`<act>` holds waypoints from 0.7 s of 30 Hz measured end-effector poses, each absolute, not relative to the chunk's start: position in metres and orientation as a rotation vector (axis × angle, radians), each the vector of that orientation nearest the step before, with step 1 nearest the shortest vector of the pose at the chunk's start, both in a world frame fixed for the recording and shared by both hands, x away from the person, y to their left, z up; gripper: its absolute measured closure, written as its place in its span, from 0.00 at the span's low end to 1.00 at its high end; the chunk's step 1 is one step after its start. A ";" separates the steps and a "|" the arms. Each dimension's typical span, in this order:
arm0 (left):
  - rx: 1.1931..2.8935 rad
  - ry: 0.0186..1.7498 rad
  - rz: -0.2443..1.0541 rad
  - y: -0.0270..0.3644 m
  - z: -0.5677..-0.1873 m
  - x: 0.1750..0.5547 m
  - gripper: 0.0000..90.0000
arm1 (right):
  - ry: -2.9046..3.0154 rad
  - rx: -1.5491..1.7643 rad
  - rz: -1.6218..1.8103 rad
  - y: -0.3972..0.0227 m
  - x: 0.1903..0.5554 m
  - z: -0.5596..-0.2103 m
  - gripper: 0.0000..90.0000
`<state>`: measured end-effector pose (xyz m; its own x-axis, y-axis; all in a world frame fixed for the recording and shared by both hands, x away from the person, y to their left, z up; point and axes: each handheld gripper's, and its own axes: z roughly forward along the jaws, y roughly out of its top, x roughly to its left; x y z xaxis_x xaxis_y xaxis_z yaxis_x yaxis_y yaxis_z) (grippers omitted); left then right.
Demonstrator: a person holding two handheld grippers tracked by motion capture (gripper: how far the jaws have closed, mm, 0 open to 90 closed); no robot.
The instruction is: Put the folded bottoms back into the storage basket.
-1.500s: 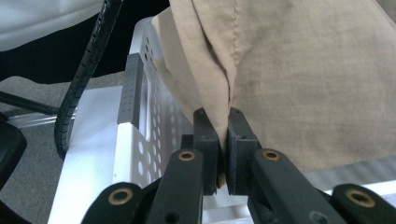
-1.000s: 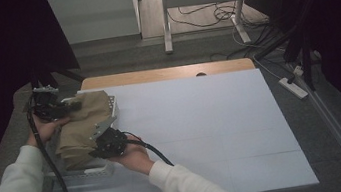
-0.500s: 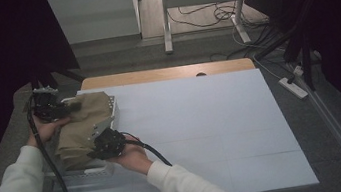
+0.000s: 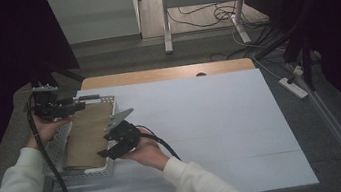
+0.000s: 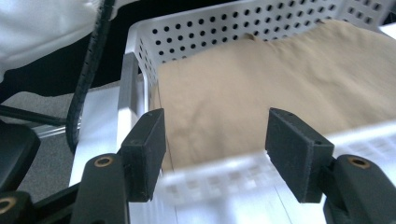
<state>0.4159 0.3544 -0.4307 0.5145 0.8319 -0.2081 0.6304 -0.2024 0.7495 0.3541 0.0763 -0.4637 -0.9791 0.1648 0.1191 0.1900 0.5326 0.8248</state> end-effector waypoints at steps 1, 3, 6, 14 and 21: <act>1.922 1.189 0.301 0.350 -0.429 0.413 0.33 | -2.725 -0.319 -1.473 0.069 0.355 -0.463 0.42; 1.924 1.163 0.303 0.340 -0.425 0.406 0.33 | -2.718 -0.340 -1.493 0.054 0.358 -0.462 0.43; 1.924 1.123 0.304 0.324 -0.421 0.394 0.33 | -2.725 -0.367 -1.510 0.030 0.361 -0.460 0.43; 1.919 1.029 0.309 0.280 -0.417 0.349 0.33 | -2.770 -0.453 -1.544 -0.044 0.358 -0.453 0.41; 1.879 1.017 0.310 0.251 -0.421 0.314 0.32 | -2.790 -0.543 -1.608 -0.117 0.346 -0.449 0.41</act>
